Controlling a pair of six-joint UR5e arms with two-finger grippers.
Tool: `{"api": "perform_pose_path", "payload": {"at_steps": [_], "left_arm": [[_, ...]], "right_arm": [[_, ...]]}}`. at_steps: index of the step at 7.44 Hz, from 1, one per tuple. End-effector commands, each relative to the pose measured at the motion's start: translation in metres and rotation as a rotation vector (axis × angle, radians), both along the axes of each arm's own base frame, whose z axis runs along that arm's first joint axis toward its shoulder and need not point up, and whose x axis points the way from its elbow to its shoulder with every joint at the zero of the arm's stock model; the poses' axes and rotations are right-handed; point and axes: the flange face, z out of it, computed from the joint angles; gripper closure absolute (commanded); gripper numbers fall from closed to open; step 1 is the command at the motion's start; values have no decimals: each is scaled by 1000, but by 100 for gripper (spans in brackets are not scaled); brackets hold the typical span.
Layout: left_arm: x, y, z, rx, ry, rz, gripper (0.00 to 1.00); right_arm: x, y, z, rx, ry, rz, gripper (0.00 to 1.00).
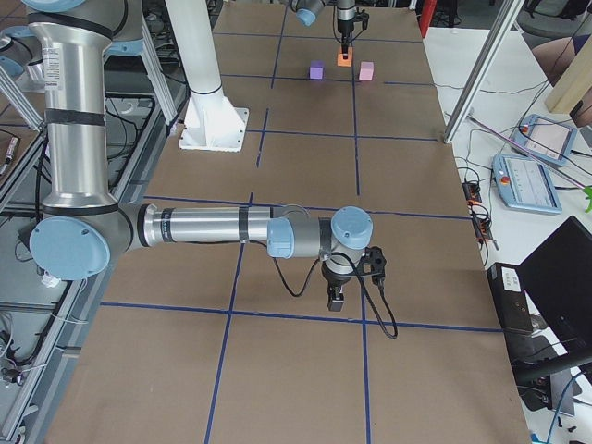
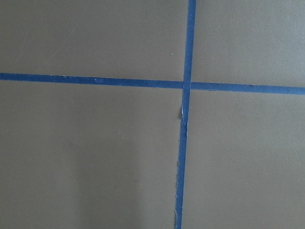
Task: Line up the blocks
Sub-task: 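Carry the orange cube toward the gap between pink and purple cubes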
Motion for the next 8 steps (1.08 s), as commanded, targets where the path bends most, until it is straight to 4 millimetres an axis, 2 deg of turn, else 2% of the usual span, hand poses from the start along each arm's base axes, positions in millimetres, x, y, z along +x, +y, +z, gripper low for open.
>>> {"api": "perform_pose_path", "payload": {"at_steps": [1,2,4,7,8], "left_arm": [[7,1,20,-55,27,34,68],[12,1,27,-68,22,39,68],[23,-13,47,-82,44,7,68],[30,-20,61,-99,68,-29,68],[30,-21,59,-119,83,-59,68]], "right_arm": [[0,0,0,0,0,0,0],[0,0,0,0,0,0,0],[0,0,0,-1,0,0,0],[0,0,0,0,0,0,0],[0,0,0,-1,0,0,0]]}}
